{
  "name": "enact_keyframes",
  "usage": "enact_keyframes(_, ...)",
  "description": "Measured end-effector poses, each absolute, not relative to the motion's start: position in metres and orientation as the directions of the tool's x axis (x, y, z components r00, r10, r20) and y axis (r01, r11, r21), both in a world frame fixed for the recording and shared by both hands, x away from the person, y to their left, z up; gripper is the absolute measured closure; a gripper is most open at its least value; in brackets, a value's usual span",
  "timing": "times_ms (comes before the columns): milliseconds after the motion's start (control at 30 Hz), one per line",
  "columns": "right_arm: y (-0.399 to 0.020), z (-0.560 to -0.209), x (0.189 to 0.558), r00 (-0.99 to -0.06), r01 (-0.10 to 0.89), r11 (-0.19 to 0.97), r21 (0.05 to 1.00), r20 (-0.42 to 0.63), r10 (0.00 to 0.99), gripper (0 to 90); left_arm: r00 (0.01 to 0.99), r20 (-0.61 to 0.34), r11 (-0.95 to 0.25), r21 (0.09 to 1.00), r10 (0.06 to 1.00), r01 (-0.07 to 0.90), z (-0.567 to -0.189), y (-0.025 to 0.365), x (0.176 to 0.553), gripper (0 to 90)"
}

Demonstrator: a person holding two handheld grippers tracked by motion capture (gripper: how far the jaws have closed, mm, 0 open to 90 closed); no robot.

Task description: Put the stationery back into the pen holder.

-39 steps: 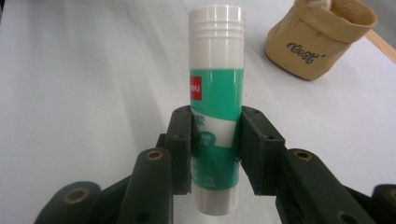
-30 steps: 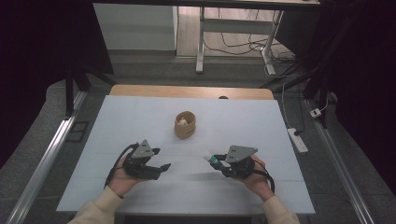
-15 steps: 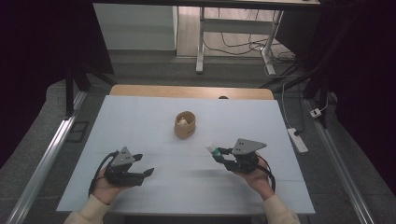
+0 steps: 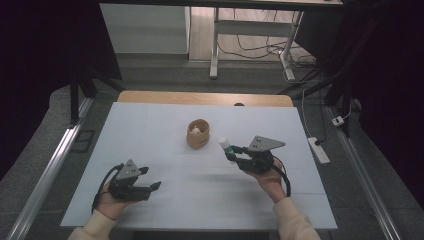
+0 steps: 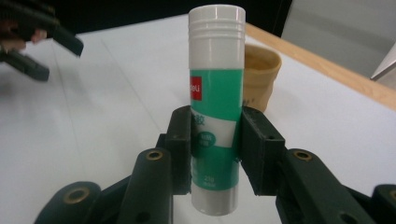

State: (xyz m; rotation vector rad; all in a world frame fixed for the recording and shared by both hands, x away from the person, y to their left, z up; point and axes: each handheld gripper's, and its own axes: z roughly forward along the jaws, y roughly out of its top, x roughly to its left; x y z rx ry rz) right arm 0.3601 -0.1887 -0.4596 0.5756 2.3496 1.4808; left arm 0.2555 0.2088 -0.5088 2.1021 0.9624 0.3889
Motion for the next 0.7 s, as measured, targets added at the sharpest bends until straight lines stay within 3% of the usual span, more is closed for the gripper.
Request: enact_keyframes(700, -0.138, -0.438, 0.417, -0.864, 0.18, 0.318, 0.931, -0.005, 0.504, 65.7, 0.675, -0.052, -0.421, 0.746, 0.736, 0.517, -0.511, 0.211, 0.257, 27.2)
